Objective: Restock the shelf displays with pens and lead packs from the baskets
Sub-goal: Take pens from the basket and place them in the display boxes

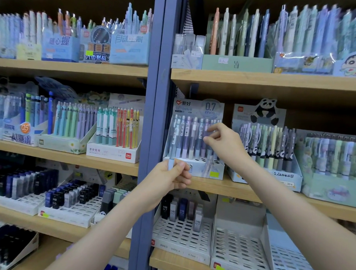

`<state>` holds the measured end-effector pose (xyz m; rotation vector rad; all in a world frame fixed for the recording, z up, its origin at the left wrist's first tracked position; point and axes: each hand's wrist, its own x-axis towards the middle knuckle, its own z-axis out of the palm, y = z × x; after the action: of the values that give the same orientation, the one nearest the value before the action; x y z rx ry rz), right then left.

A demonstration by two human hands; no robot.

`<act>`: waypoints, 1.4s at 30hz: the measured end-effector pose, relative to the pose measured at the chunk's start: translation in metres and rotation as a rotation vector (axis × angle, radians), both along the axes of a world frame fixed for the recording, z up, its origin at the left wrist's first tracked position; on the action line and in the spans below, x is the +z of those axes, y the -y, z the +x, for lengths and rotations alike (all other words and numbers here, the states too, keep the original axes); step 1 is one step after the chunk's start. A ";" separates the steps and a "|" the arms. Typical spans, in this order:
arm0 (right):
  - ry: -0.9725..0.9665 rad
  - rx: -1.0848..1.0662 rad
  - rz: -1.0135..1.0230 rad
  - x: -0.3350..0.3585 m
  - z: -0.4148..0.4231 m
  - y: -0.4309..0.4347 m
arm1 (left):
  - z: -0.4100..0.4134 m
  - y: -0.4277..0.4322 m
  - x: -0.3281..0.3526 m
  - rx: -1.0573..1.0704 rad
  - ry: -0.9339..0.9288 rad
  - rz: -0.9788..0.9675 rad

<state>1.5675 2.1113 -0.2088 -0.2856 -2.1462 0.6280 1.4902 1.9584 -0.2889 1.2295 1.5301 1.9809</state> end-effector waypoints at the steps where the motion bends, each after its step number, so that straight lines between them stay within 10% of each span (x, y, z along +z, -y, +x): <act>1: -0.035 0.028 -0.021 0.000 0.003 0.003 | 0.000 -0.001 0.000 0.001 0.002 -0.005; 10: 0.179 0.443 -0.105 -0.006 0.022 0.040 | 0.012 -0.015 0.013 0.075 -0.194 -0.133; 18: -0.191 0.084 -0.133 0.006 0.018 -0.007 | -0.025 -0.040 -0.019 0.966 -1.440 0.066; 42: 0.113 0.045 0.143 -0.008 -0.013 -0.014 | -0.033 -0.057 -0.038 0.992 -1.518 0.122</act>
<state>1.5544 2.1253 -0.2165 -0.1994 -2.2992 0.4912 1.4574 2.0157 -0.3270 2.6798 3.1748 1.3196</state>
